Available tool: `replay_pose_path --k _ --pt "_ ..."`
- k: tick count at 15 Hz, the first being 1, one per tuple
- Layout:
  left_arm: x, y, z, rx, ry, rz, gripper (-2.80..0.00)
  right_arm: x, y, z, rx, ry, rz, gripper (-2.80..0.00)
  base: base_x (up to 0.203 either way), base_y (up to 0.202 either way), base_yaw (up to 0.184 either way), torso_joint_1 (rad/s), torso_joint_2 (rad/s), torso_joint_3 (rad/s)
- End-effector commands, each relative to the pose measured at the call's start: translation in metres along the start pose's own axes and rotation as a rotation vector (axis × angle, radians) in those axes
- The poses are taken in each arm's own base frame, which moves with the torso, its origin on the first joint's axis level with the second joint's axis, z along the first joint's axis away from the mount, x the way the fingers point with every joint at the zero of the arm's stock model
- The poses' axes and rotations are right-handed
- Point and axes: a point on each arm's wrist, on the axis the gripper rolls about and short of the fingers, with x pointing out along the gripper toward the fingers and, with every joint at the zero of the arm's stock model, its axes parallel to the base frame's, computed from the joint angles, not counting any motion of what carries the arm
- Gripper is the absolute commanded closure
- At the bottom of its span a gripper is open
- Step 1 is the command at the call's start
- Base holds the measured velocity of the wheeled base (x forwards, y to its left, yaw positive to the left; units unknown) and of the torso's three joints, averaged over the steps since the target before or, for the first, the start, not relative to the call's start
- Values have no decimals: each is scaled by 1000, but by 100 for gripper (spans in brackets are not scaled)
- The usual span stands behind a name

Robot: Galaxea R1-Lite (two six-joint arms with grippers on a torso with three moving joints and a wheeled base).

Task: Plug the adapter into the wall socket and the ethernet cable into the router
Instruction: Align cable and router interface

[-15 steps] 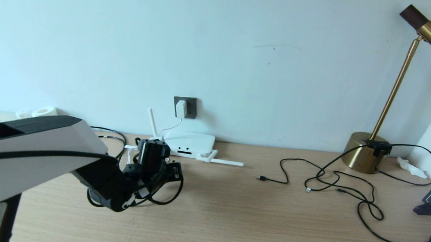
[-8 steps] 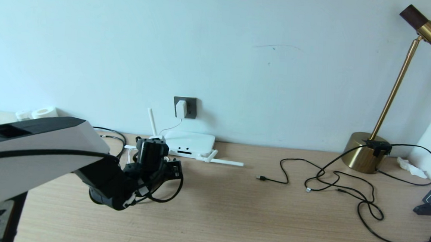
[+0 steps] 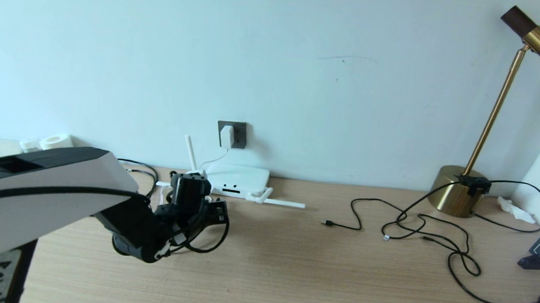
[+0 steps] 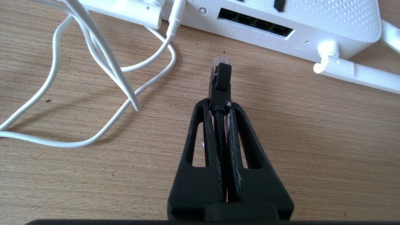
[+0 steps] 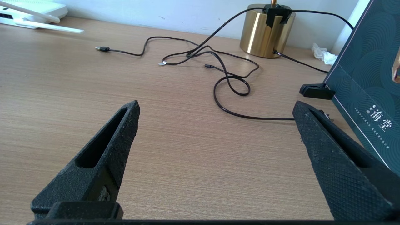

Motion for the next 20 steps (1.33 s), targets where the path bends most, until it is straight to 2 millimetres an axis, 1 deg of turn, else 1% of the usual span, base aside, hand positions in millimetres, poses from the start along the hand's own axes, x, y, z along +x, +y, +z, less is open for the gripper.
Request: replay_pose_path --k 1,9,20 --pt "1 0 2 -5 -9 0 0 0 0 -1 -1 6 1 -280 0 0 0 0 0 0" --pt "6 -3 9 5 -34 -7 0 0 0 -1 -1 6 1 -280 0 0 0 0 0 0" --pt "14 -5 5 21 -30 -7 0 0 0 -1 -1 4 1 -280 0 0 0 0 0 0"
